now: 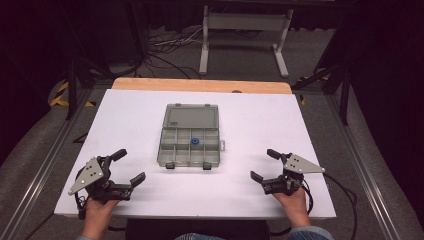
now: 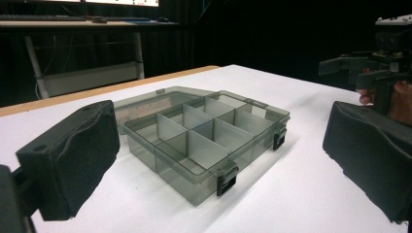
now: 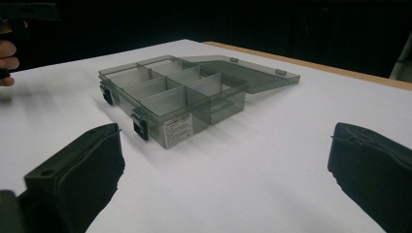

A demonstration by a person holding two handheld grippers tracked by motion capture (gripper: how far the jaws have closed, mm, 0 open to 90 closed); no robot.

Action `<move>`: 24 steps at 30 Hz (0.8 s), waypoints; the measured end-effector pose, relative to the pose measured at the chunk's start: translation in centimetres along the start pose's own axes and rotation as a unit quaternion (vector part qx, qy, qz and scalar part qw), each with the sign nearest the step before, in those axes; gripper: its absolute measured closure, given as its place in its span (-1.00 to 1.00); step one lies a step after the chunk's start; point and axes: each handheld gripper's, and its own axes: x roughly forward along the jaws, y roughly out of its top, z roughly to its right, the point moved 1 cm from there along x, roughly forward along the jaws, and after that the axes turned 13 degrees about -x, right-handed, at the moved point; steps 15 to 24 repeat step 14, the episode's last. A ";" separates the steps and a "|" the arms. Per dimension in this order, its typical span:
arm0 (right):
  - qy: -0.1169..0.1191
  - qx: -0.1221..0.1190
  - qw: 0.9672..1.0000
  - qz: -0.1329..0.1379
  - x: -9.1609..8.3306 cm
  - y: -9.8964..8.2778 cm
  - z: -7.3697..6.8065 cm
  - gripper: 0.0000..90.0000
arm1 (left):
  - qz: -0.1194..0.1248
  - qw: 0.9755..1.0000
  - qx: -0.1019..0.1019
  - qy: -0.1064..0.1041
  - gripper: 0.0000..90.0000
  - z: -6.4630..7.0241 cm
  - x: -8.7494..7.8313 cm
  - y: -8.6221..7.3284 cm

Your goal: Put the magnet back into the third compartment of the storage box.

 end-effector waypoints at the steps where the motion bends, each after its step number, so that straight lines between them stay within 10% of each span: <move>1: 0.000 0.003 1.000 -0.002 0.0 0.0 0.0 -1.00 | -0.001 1.000 -0.001 -0.001 -0.99 0.0 0.0 0.0; 24: -0.007 -0.004 1.000 -0.003 -0.1 0.0 0.0 -1.00 | -0.002 1.000 -0.001 0.001 -0.99 0.0 0.0 0.0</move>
